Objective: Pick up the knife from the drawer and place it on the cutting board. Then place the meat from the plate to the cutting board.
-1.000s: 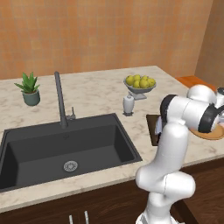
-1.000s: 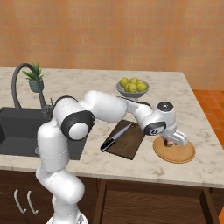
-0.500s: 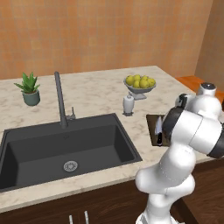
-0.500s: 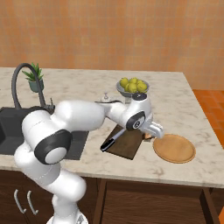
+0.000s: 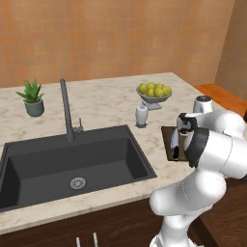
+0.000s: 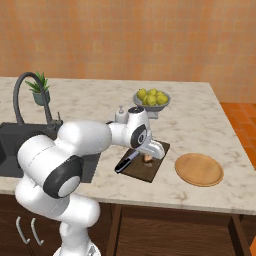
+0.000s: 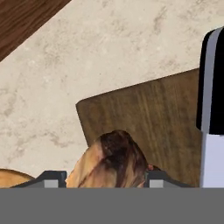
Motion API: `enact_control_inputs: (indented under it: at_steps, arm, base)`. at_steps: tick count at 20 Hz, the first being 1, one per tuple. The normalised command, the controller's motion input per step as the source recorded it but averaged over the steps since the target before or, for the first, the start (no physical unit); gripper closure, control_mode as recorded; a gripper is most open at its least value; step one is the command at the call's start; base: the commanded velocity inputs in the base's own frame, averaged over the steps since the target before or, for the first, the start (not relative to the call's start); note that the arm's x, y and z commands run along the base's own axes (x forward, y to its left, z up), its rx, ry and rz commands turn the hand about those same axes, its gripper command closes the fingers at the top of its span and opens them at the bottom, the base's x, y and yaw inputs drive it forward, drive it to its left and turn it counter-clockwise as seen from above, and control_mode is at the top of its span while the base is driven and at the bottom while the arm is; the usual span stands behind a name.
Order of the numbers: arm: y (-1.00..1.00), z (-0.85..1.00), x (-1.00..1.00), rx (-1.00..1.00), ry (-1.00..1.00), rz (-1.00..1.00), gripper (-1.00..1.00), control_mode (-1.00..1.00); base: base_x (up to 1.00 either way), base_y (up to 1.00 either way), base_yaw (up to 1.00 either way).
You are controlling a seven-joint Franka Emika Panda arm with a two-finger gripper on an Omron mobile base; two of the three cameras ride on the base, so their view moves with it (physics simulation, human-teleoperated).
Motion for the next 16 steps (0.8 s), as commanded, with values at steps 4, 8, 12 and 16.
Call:
enact_control_inputs:
  at_steps: [4, 8, 12, 16]
  arm:
    - [0.16, -0.26, 0.4, 0.01, 0.0, 0.0, 1.0, -1.0]
    - [0.19, -0.34, 0.39, 0.02, 0.0, 0.0, -1.0, -1.0]
    - [0.05, -0.03, 0.16, 0.0, 0.0, 0.0, -1.0, -1.0]
    - [0.0, 0.11, -0.04, 0.01, -0.01, 0.0, -1.0, -1.0]
  base:
    - [0.0, 0.0, 0.0]
    - [0.0, 0.0, 0.0]
    - [0.0, 0.0, 0.0]
    - [0.0, 0.0, 0.0]
